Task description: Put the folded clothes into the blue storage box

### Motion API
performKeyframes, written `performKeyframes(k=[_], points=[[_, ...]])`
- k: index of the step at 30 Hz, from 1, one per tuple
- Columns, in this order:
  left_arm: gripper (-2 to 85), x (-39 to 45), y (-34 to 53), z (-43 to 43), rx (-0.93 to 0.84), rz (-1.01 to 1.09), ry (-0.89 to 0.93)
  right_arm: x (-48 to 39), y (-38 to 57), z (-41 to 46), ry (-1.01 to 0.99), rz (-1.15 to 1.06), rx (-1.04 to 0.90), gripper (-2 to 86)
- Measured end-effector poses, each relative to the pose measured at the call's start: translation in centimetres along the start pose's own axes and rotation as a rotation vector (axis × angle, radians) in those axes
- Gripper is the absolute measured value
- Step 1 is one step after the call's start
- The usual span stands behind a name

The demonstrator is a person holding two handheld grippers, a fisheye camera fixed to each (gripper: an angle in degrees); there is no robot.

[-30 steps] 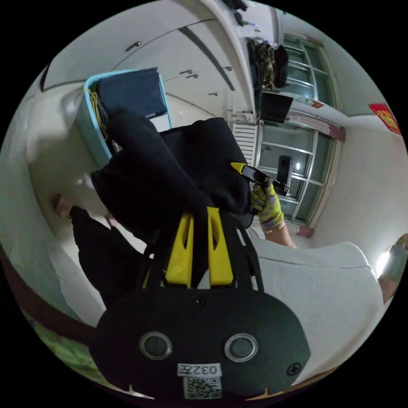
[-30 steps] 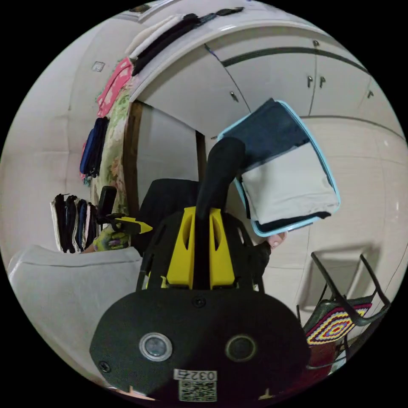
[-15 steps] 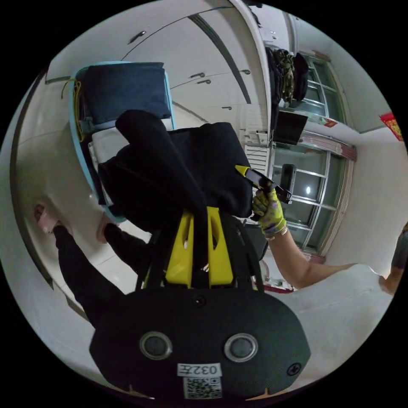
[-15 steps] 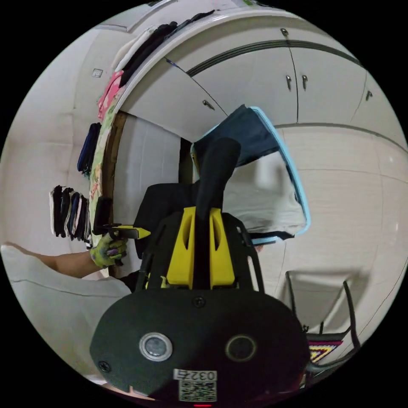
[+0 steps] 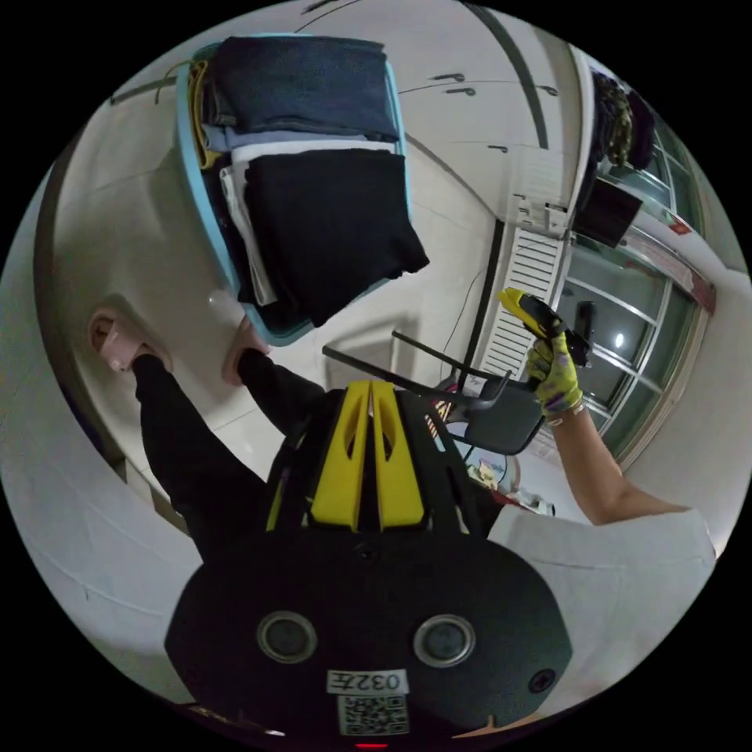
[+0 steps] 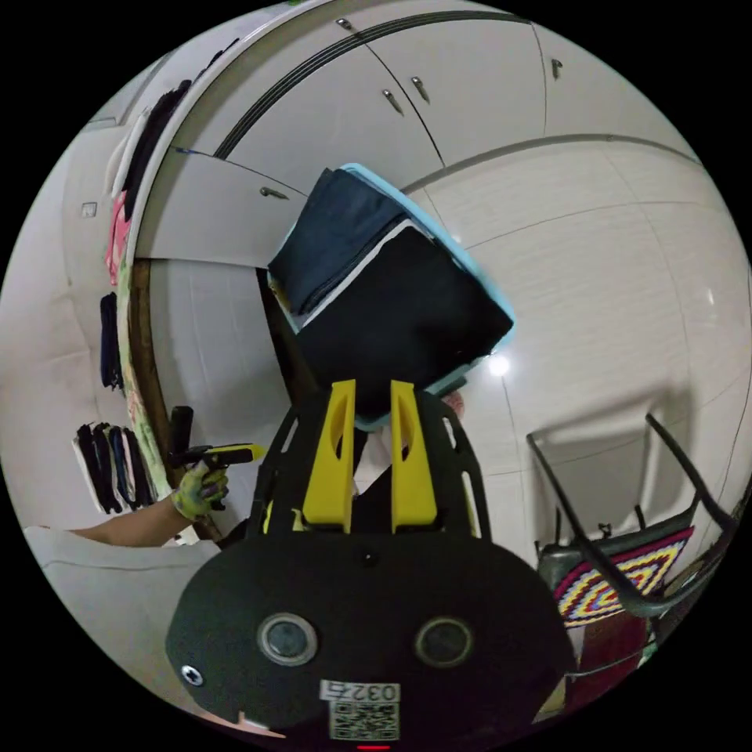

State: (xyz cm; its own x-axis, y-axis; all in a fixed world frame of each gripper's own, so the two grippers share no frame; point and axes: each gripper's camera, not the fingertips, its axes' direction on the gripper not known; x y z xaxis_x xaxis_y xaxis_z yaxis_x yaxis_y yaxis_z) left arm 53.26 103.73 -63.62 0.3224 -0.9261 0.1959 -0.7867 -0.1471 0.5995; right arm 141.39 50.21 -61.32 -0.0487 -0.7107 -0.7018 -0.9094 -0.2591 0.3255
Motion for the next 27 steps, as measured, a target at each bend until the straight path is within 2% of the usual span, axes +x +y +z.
performKeyframes(k=[6,13,18,23,27], points=[[-0.9,4.0,4.0,-5.7,0.081,0.168,-0.026,-4.4,3.1,-0.3,-0.144,0.029,0.025,6.5],[-0.9,7.3,11.6,-17.3,0.371,0.280,0.006,-14.6,2.6,0.2,-0.259,-0.123,-0.016,5.5],[-0.9,9.2,19.3,-25.1,0.562,0.353,-0.061,-23.2,1.8,0.3,-0.338,-0.258,-0.044,5.0],[-0.9,9.7,28.9,-31.6,0.789,0.295,-0.150,-33.4,1.7,0.4,-0.367,-0.460,-0.151,4.7],[-0.9,9.2,34.9,-33.5,0.953,0.184,-0.131,-39.6,2.3,-0.2,-0.383,-0.593,-0.199,4.5]])
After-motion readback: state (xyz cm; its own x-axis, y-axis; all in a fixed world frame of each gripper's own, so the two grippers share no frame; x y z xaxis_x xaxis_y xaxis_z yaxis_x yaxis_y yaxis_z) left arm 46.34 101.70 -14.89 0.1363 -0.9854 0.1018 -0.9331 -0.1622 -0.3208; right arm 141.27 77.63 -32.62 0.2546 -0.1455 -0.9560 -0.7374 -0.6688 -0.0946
